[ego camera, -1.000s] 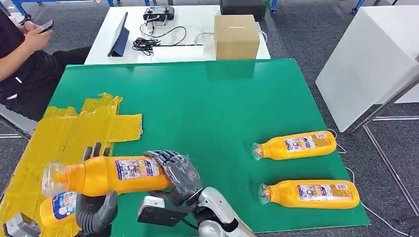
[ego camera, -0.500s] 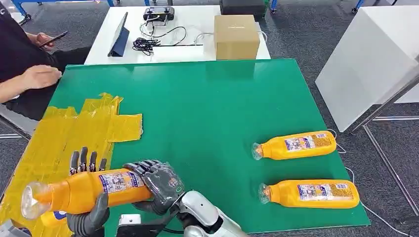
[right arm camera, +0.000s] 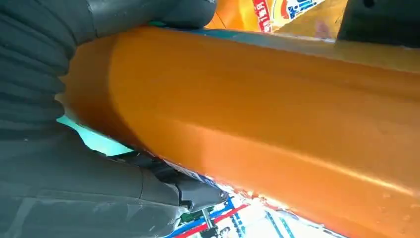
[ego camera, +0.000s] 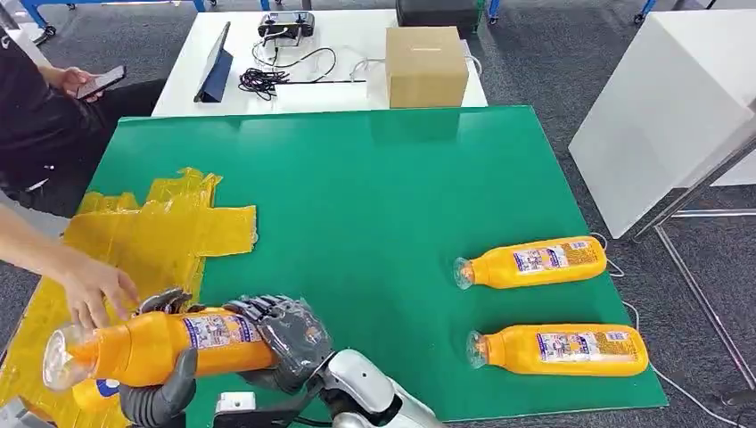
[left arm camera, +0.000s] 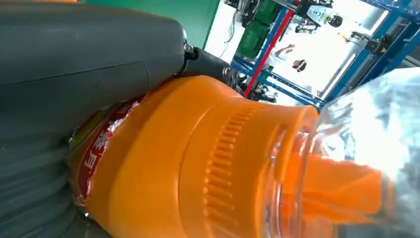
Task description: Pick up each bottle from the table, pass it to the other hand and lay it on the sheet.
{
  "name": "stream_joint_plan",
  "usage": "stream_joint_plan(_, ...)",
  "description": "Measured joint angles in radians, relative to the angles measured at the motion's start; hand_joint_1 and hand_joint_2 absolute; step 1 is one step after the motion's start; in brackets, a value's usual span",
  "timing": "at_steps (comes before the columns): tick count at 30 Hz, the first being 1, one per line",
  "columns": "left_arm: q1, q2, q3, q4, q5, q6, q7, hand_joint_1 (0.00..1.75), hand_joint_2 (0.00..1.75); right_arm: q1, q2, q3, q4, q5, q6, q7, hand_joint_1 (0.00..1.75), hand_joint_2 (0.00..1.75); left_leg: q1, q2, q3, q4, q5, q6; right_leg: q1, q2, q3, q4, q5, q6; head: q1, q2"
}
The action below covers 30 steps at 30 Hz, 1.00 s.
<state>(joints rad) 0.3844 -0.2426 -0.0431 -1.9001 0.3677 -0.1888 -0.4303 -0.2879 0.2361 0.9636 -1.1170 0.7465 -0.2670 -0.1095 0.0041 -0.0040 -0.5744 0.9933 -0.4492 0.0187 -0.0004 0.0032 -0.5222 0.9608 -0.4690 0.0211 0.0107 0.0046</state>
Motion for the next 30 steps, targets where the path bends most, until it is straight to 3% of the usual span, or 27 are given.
stream_joint_plan(2,0.001,0.000,0.001,0.000,0.000,-0.002,-0.001,1.75,1.75,0.002,0.000,0.000,0.000,0.000,-0.001,0.000,1.50,1.75,0.000,0.000,0.000,0.000,0.000,0.000,0.000,0.000,0.000,0.000,0.000,0.000,0.000,0.000)
stream_joint_plan(3,0.001,0.000,0.001,0.001,0.000,-0.003,-0.001,1.75,1.75,0.002,-0.001,0.001,0.000,0.000,-0.001,0.000,0.68,1.75,0.000,0.000,0.000,0.000,0.000,0.000,0.000,0.000,0.000,0.000,0.000,0.000,0.000,0.000)
stream_joint_plan(4,0.001,0.000,0.001,0.002,0.000,-0.003,-0.002,1.75,1.75,0.003,-0.001,0.001,0.000,0.000,-0.001,0.000,0.00,1.75,0.000,0.000,0.000,0.000,0.000,0.000,0.000,0.000,0.000,0.000,0.000,0.000,0.000,0.000)
stream_joint_plan(6,0.000,0.000,0.002,0.002,0.000,-0.004,-0.002,1.75,1.75,0.005,-0.002,0.002,0.000,0.000,-0.005,0.002,0.00,1.75,0.000,0.000,0.000,0.000,0.000,0.000,0.000,0.000,0.000,0.000,0.000,0.000,0.000,0.000)
stream_joint_plan(7,-0.001,-0.001,0.002,0.002,-0.004,-0.003,-0.005,1.75,1.75,0.008,-0.004,0.002,0.000,0.005,-0.013,0.003,0.00,0.00,0.000,0.000,0.000,0.000,0.000,0.000,0.000,0.000,0.000,0.000,0.000,0.000,0.000,0.000)
stream_joint_plan(22,-0.005,-0.019,0.018,-0.038,-0.316,0.132,-0.074,1.75,1.75,0.144,-0.084,-0.126,-0.119,0.097,-0.111,0.050,0.00,0.00,0.000,-0.001,0.000,0.000,0.000,0.000,0.000,0.000,0.000,0.000,0.000,0.000,0.000,0.000)
stream_joint_plan(27,-0.004,-0.026,0.035,-0.072,-0.814,0.391,-0.091,1.75,1.75,0.257,-0.118,-0.251,-0.284,0.171,-0.103,0.050,0.00,0.00,0.000,-0.002,0.000,0.000,0.000,0.000,0.000,-0.002,0.000,0.000,0.000,0.000,0.001,0.000)
stream_joint_plan(30,-0.005,-0.024,0.049,-0.072,-1.225,0.606,-0.022,1.75,1.75,0.328,-0.144,-0.304,-0.389,0.189,-0.082,0.053,0.00,0.00,0.000,-0.002,-0.001,0.000,0.000,0.000,-0.001,-0.002,0.000,0.000,0.000,0.000,0.000,0.000)
